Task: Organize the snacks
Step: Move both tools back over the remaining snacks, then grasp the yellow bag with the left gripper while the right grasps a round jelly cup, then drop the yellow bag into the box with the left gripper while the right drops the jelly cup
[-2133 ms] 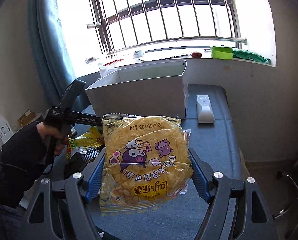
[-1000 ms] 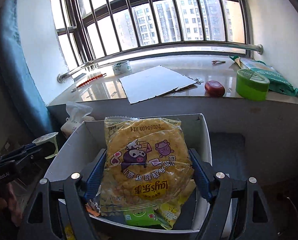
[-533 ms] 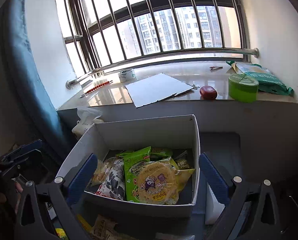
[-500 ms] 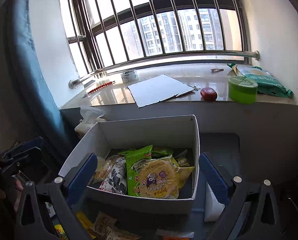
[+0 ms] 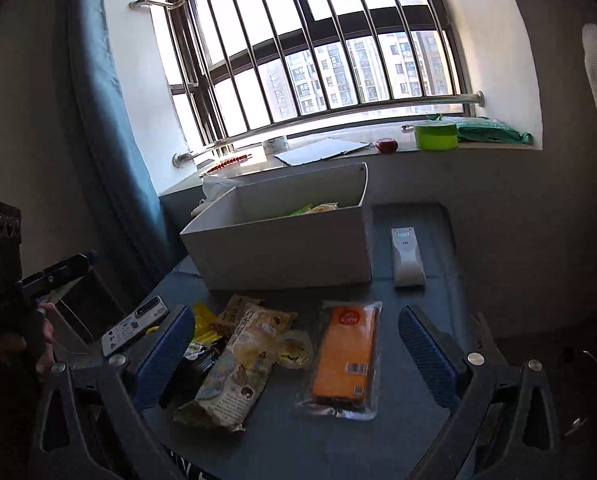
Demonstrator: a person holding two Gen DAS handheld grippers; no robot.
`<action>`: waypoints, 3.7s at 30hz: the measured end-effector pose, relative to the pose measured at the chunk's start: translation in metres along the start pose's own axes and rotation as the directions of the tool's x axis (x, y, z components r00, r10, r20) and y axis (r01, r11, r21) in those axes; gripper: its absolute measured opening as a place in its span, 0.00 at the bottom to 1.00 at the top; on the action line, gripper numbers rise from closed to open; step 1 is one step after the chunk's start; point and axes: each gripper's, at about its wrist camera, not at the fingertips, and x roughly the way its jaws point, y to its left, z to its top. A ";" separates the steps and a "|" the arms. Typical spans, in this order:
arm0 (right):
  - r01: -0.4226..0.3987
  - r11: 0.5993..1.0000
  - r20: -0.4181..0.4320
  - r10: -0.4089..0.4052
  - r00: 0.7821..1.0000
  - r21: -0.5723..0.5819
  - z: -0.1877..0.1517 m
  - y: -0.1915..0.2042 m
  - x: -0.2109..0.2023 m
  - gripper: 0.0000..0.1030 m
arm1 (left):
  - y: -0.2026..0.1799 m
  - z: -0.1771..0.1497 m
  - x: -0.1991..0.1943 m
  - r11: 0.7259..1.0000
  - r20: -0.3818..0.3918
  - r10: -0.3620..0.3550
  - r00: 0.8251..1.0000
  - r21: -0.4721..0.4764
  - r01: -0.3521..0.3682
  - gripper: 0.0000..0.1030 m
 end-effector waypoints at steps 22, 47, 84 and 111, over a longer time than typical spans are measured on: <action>0.148 0.976 -0.159 -0.174 0.972 -0.160 -0.018 0.025 0.116 1.00 | 0.012 -0.030 0.011 0.998 -0.079 0.042 0.996 -0.042 -0.046 1.00; -0.005 0.999 -0.171 -0.003 0.985 -0.046 -0.008 0.017 0.099 0.49 | 0.058 -0.044 0.063 0.967 -0.264 0.058 0.963 -0.224 -0.119 1.00; -0.069 0.995 0.014 0.070 0.997 -0.078 0.085 0.035 0.075 0.50 | 0.073 0.086 0.076 0.982 0.035 0.080 0.996 -0.176 -0.073 0.33; 0.058 0.998 -0.066 -0.056 0.996 0.024 0.177 -0.013 0.177 1.00 | 0.077 0.140 0.152 0.983 -0.092 0.153 0.984 -0.086 -0.161 1.00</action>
